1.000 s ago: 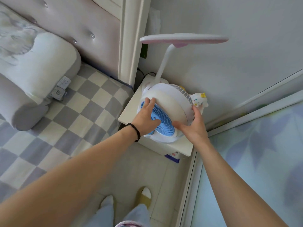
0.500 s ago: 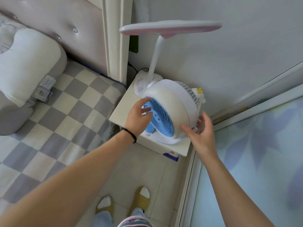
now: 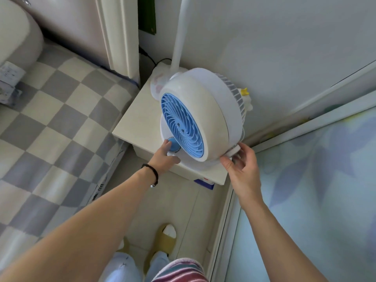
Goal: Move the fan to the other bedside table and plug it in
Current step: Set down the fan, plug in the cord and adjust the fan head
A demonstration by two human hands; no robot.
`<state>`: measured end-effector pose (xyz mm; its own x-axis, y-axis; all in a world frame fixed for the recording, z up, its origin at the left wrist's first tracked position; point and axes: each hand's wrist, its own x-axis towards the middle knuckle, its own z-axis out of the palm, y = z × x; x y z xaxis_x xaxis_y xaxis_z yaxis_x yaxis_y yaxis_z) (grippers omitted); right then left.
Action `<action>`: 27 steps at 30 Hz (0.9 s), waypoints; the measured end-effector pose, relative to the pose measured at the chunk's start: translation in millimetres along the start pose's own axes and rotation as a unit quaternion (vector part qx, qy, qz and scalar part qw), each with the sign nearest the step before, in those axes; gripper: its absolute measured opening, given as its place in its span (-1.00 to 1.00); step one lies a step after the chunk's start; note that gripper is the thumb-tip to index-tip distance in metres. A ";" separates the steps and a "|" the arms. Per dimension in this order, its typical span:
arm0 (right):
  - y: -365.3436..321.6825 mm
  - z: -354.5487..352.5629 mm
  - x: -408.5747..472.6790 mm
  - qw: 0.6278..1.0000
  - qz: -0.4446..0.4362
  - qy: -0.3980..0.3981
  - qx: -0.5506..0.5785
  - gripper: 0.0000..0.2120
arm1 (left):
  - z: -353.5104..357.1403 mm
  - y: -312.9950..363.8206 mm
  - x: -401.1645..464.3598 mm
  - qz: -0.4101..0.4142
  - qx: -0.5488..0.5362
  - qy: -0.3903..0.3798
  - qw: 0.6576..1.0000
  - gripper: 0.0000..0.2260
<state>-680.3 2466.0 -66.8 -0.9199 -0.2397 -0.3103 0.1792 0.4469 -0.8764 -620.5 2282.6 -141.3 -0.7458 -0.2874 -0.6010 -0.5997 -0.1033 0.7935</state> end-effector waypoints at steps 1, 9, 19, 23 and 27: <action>-0.1 -1.1 -0.4 1.000 -0.004 0.008 -0.006 -0.56 | 1.0 -0.5 2.3 0.003 0.003 0.001 1.000 -0.42; -24.8 -5.9 -7.0 0.999 -0.030 0.017 -0.006 -0.35 | -0.8 0.4 12.1 -0.025 0.009 0.003 1.000 -0.35; -87.0 21.9 16.5 0.948 -0.156 -0.009 -0.278 0.12 | -3.9 -3.0 9.9 -0.032 0.010 -0.028 0.999 -0.32; -92.8 16.2 16.5 0.942 -0.144 -0.017 -0.304 0.09 | -4.9 -5.9 10.7 -0.032 0.013 -0.036 0.999 -0.32; -97.1 8.7 19.9 0.951 -0.129 -0.034 -0.278 0.07 | -6.8 -4.7 11.2 -0.032 0.005 -0.041 0.999 -0.32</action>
<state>-712.9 2410.3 8.9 -0.8802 -0.4503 -0.1501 -0.2801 0.7481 -0.6016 -624.1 2273.4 -151.1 -0.7268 -0.2022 -0.6564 -0.6492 -0.1102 0.7526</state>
